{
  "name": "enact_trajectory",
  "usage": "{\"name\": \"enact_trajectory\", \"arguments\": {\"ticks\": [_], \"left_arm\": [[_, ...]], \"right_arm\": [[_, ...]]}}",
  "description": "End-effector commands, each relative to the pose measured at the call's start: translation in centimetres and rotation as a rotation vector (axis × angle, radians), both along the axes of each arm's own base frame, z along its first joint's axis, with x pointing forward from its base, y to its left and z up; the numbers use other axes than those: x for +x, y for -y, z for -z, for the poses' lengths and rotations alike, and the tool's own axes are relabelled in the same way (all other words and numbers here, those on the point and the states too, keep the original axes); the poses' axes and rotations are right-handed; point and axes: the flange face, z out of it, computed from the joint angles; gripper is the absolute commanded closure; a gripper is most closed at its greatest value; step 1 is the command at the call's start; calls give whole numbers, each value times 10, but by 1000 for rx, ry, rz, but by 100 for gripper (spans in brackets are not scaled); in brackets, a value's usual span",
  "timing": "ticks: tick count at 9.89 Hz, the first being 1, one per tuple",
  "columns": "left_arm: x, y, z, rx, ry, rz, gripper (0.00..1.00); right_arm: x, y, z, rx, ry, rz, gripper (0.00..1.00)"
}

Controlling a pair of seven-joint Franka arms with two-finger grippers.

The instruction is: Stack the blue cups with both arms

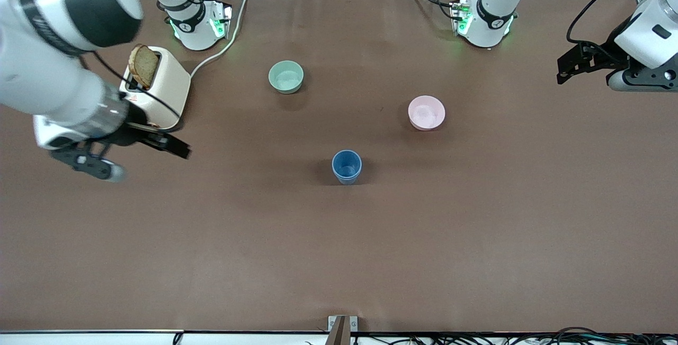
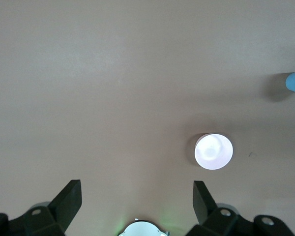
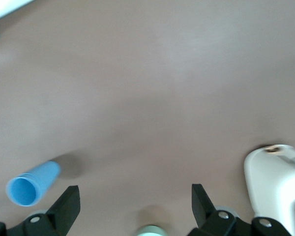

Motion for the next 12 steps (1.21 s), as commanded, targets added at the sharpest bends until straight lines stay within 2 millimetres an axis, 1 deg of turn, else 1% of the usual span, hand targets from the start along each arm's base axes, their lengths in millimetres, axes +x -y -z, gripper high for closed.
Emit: {"name": "enact_trajectory", "arguments": {"ticks": [1,2,3,4,5,6,7,9,10,11,12], "left_arm": [[-3,-1,13,-10,-27,3,0],[-4,-3,13,-10,-29,0,0],[-4,-3,12,-10,-27,0,0],[-4,-3,12,-10,-27,0,0],[-5,-2,11,-10,-26,2,0],[-5,-2,10,-10,-26,3,0],[-6,-2,8,-10,-21,2,0],[-6,-4,6,-11,-18,0,0],[-5,-5,6,-11,-18,-1,0],[-2,-7,5,-15,-15,0,0],[0,-11,2,-18,-20,31,0]], "right_arm": [[-17,81,-15,0,-28,-63,0],[-23,114,-26,1,-15,-65,0],[-31,134,-38,-34,2,-88,0],[-41,147,-41,-75,7,-121,0],[-52,162,-41,-80,41,-145,0],[-60,174,-43,-83,96,-232,0],[-61,180,-44,-85,108,-281,0],[-69,176,-47,-80,106,-280,0],[-68,173,-59,-77,132,-289,0],[-66,175,-82,-83,167,-288,0],[-66,175,-89,-86,164,-290,0]]}}
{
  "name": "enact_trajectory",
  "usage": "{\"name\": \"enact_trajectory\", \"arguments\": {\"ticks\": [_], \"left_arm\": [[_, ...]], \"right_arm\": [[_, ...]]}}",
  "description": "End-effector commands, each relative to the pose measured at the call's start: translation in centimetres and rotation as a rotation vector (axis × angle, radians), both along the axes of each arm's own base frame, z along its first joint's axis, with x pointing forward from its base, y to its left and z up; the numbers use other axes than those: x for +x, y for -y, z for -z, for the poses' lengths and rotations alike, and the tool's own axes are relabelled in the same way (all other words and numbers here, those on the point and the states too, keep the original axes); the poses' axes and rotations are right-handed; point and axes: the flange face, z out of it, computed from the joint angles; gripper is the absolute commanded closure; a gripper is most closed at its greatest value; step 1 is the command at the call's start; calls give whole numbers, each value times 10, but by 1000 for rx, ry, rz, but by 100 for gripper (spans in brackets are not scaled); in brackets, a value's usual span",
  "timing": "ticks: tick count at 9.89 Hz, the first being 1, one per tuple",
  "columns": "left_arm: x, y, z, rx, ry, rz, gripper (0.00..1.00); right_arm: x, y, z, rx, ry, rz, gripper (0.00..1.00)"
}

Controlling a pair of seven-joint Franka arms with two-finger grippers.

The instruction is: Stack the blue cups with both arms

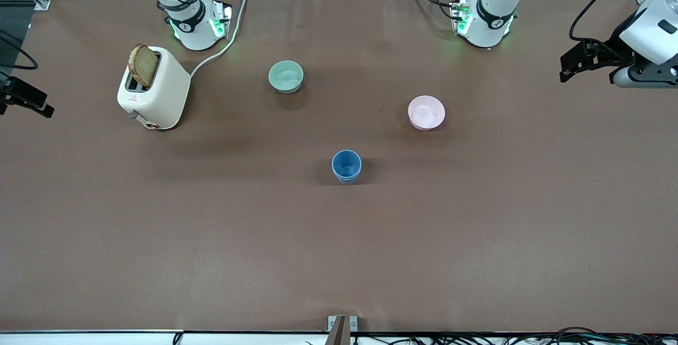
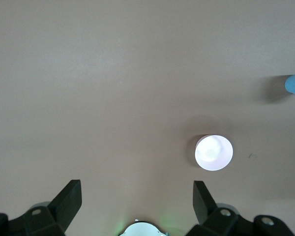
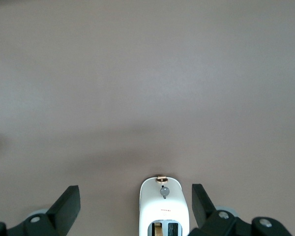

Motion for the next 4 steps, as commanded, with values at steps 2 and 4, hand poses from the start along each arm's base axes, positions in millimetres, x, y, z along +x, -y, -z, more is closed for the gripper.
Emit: {"name": "enact_trajectory", "arguments": {"ticks": [2,4], "left_arm": [[8,-3,13,-3,-42,43,0],[8,-3,12,0,-42,44,0]], "right_arm": [[-15,5,-18,-3,-39,61,0],[-13,6,-18,3,-28,57,0]]}}
